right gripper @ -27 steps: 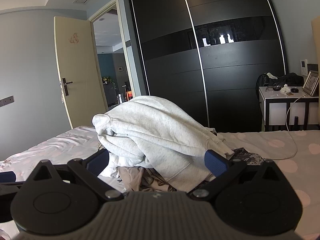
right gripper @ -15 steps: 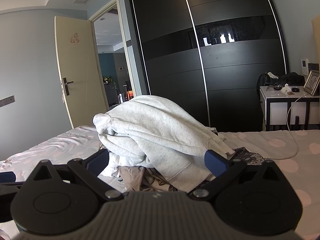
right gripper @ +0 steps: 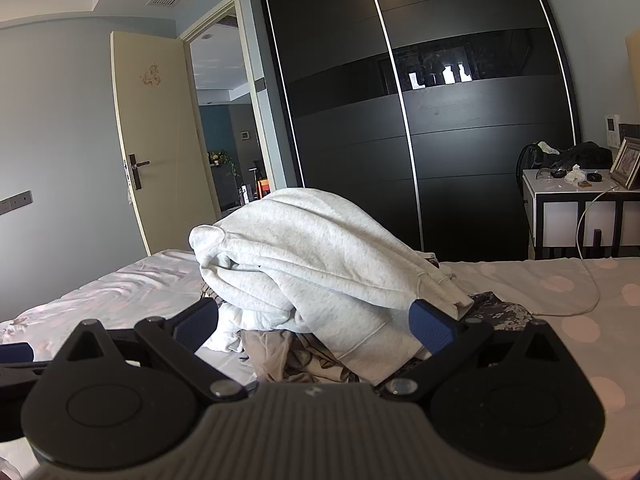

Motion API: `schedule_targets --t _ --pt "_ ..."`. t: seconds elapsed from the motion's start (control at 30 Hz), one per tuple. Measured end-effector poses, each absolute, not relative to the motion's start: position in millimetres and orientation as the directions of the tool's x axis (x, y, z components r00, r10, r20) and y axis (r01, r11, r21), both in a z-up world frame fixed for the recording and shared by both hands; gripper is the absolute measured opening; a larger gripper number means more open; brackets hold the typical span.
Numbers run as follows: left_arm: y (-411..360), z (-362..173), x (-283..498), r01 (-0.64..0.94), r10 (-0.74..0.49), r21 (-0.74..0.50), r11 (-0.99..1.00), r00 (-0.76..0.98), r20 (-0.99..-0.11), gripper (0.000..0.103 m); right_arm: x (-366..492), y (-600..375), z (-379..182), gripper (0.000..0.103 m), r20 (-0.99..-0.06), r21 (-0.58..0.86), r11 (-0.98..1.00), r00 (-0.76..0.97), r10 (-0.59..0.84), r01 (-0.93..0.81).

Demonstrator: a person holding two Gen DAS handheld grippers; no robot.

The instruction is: Fold clothes

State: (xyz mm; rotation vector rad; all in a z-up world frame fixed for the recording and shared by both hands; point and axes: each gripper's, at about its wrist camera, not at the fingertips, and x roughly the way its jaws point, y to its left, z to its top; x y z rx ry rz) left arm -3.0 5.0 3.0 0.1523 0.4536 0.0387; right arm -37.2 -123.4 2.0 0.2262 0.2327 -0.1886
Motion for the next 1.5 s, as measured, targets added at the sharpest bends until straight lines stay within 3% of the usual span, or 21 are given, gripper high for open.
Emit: schedule_targets --t 1.5 --pt "9.1 -1.4 0.2 -0.022 0.094 0.161 0.987 0.887 -0.451 0.075 -22.2 -123.7 -4.6 0.102 -0.277 0.206 0.967 0.956 -0.092 0.153"
